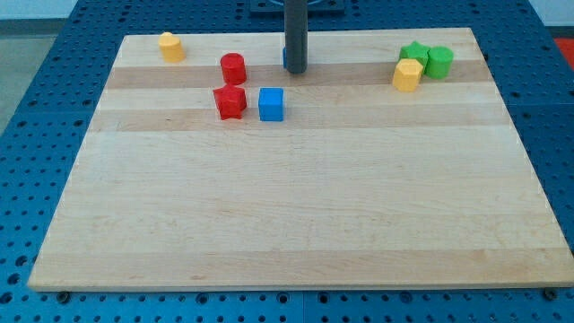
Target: Move the red star to the bottom left of the blue cube
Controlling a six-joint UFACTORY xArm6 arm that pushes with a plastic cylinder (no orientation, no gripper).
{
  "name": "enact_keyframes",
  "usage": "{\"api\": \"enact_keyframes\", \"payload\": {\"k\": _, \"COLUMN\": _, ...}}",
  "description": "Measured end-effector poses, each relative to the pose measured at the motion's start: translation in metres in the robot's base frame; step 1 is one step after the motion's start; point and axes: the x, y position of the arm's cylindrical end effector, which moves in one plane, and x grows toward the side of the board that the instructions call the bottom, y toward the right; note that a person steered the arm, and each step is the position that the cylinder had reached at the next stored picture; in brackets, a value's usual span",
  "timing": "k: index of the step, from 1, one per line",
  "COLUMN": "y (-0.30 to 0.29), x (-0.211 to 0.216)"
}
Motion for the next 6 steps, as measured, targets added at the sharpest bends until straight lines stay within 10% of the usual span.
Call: {"api": "enact_keyframes", "payload": {"k": 6, "y": -0.018, "x": 0.019}}
